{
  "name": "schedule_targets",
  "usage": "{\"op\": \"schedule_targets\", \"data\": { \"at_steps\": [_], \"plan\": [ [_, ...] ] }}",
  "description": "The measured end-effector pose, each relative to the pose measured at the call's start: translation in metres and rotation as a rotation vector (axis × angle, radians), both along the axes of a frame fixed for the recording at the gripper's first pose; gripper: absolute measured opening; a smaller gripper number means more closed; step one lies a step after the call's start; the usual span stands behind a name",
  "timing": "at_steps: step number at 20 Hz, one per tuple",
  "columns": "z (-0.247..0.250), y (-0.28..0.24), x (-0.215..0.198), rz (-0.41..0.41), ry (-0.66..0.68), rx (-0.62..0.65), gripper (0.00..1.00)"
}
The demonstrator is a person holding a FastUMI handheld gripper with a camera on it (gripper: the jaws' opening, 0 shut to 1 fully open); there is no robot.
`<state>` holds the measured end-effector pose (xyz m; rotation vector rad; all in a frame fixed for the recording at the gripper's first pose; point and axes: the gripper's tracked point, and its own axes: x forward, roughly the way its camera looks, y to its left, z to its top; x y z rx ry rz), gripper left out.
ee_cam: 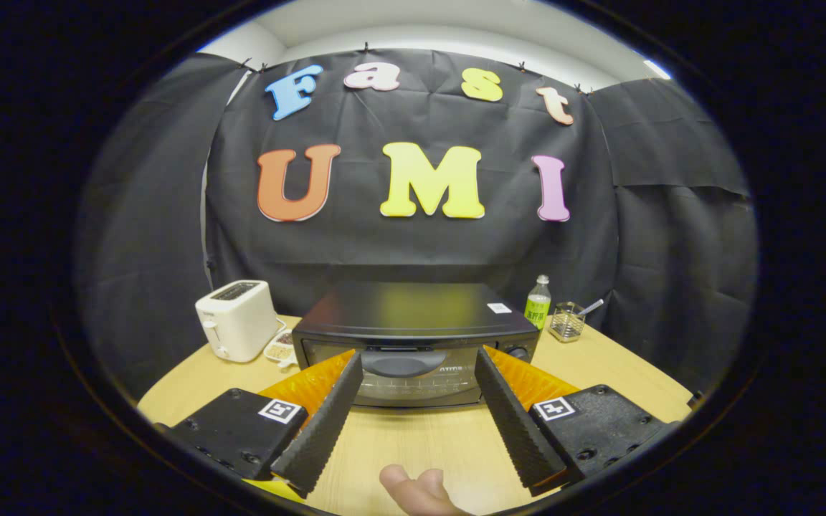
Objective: Open the toaster oven, put the food inside, and close the toaster oven door.
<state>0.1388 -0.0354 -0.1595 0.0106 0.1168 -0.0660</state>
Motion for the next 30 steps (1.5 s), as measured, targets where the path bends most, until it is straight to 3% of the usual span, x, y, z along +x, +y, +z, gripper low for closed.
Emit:
{"op": "schedule_targets", "data": {
  "at_steps": [7, 14, 16, 20, 26, 30],
  "plan": [
    [0.1, -0.019, -0.063, -0.036, -0.102, 0.018, 1.0],
    [0.183, -0.014, -0.152, -0.066, -0.203, 0.034, 1.0],
    [0.19, -0.012, -0.175, -0.084, -0.234, 0.081, 1.0],
    [0.173, 0.006, -0.195, -0.004, -0.216, 0.075, 1.0],
    [0.143, -0.013, -0.209, -0.086, -0.223, 0.017, 1.0],
    [0.141, -0.001, -0.209, -0.048, -0.208, 0.045, 1.0]
  ]
}}
